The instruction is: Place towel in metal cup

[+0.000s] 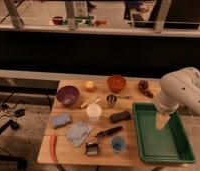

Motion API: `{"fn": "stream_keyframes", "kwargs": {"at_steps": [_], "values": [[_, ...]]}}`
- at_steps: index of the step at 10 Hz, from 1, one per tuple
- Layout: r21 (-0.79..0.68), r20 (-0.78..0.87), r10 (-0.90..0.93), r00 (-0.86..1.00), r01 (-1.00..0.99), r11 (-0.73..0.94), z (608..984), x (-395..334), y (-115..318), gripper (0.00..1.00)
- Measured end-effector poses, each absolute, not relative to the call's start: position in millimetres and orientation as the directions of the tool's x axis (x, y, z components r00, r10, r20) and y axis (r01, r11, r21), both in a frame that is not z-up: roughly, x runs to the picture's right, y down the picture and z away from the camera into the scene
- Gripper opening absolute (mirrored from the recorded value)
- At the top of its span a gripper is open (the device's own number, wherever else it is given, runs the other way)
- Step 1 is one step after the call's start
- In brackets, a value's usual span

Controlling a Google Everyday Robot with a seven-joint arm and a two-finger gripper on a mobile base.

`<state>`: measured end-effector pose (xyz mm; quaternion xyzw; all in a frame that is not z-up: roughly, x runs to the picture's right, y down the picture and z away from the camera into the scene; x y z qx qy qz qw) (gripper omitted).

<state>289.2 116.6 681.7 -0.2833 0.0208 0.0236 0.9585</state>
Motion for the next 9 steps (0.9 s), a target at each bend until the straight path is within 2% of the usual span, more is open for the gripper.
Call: {"fn": "stream_keyframes", "kwargs": {"at_steps": [5, 9], "values": [[-0.536, -0.05, 0.034, 0.998, -0.056, 0.842, 680, 288, 116, 0.8], [-0.473, 0.063, -0.003, 0.998, 0.033, 0.88, 660, 241, 110, 0.8]]}}
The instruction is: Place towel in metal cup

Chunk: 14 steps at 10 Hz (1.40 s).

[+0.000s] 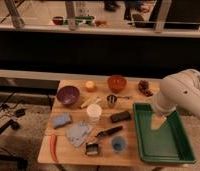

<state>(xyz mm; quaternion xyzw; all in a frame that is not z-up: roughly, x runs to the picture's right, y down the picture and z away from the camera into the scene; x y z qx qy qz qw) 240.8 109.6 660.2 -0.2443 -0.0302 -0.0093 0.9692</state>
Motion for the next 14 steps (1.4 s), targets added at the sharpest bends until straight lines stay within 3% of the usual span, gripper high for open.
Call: {"fn": "stream_keyframes", "kwargs": {"at_steps": [10, 14], "values": [[-0.454, 0.154, -0.014, 0.988, 0.084, 0.887, 649, 209, 111, 0.8], [-0.429, 0.292, -0.028, 0.956, 0.157, 0.89, 628, 129, 116, 0.8]]}}
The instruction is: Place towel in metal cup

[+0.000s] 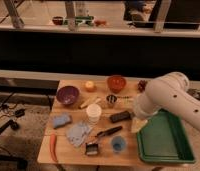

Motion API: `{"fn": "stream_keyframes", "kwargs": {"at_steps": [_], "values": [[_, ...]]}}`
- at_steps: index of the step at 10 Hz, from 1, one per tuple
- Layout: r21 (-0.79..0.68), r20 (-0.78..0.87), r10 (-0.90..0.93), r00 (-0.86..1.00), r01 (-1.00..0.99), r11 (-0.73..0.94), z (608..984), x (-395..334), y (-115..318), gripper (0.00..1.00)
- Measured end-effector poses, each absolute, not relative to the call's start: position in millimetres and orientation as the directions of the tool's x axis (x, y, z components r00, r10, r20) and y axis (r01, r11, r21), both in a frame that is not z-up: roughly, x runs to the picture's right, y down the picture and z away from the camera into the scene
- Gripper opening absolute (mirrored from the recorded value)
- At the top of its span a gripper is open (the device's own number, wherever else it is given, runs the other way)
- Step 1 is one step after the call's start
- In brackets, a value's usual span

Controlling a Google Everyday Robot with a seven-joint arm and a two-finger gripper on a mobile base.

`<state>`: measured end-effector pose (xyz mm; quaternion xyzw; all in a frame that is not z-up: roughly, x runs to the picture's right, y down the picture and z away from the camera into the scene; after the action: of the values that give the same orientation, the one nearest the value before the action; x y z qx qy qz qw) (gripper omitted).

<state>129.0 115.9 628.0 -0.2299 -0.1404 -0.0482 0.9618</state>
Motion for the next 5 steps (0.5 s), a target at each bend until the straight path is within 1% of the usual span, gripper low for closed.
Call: {"fn": "stream_keyframes", "kwargs": {"at_steps": [3, 5], "values": [[-0.38, 0.41, -0.068, 0.91, 0.238, 0.894, 613, 56, 123, 0.8], [-0.349, 0.495, -0.085, 0.865, 0.287, 0.892, 614, 24, 127, 0.8]]}}
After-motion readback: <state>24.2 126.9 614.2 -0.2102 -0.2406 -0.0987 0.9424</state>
